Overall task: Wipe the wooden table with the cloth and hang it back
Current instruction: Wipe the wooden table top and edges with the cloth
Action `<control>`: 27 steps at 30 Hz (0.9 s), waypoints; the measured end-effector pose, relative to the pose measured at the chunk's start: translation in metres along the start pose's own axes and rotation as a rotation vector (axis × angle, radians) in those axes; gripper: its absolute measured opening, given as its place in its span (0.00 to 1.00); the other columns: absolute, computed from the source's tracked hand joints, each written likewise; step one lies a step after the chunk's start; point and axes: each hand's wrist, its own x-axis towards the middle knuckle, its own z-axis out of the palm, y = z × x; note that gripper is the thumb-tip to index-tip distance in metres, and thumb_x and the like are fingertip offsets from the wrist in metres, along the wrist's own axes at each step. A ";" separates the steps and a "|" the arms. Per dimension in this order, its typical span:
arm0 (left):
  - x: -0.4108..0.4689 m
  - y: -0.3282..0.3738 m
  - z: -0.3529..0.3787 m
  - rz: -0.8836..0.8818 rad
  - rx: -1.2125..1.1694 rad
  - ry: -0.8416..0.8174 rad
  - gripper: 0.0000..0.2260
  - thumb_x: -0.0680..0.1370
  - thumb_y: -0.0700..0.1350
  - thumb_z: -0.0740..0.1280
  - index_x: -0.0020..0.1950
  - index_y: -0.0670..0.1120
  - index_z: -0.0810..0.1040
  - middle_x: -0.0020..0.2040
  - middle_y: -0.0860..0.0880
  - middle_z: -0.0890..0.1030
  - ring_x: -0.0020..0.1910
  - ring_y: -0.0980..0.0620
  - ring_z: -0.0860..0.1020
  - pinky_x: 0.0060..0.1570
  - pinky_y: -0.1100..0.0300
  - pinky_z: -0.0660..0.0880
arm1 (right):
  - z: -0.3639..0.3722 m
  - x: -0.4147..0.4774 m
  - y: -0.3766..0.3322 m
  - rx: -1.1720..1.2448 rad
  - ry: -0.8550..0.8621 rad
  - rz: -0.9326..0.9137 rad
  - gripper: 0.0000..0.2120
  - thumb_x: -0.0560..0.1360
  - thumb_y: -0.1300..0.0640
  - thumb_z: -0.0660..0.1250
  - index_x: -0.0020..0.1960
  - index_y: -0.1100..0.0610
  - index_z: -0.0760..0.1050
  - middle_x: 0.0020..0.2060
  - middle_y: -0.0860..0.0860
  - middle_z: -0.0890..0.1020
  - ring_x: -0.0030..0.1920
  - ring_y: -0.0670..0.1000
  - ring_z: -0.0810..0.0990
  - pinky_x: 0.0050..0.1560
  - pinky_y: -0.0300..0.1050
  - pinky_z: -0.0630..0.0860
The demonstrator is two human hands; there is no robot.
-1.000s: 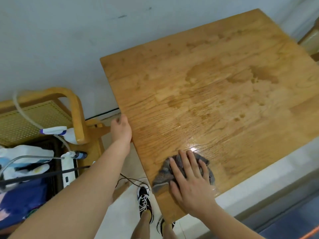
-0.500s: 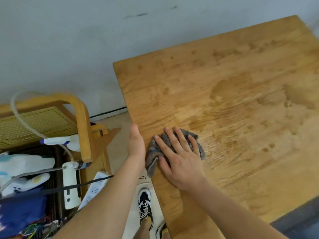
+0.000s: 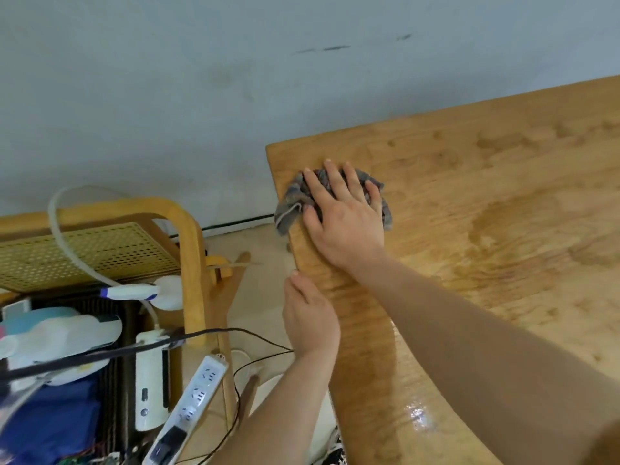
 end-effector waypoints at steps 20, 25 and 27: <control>0.000 -0.004 0.007 0.180 0.314 0.167 0.18 0.82 0.48 0.46 0.52 0.43 0.74 0.44 0.38 0.82 0.43 0.36 0.79 0.35 0.54 0.68 | -0.006 -0.091 0.031 0.275 0.028 -0.080 0.23 0.74 0.54 0.52 0.64 0.46 0.78 0.71 0.45 0.72 0.76 0.51 0.60 0.74 0.60 0.56; 0.004 -0.002 0.010 0.175 0.367 0.149 0.21 0.81 0.52 0.42 0.46 0.45 0.72 0.33 0.48 0.76 0.36 0.41 0.77 0.34 0.54 0.70 | -0.015 0.010 0.029 0.134 -0.019 -0.149 0.24 0.74 0.46 0.54 0.70 0.40 0.70 0.75 0.45 0.65 0.77 0.52 0.56 0.74 0.61 0.53; 0.003 -0.001 0.010 0.150 0.409 0.132 0.21 0.81 0.53 0.40 0.45 0.47 0.70 0.31 0.54 0.71 0.33 0.46 0.73 0.34 0.56 0.70 | -0.016 0.059 0.021 0.099 -0.041 -0.139 0.23 0.77 0.42 0.54 0.72 0.38 0.66 0.77 0.45 0.62 0.78 0.52 0.52 0.75 0.61 0.49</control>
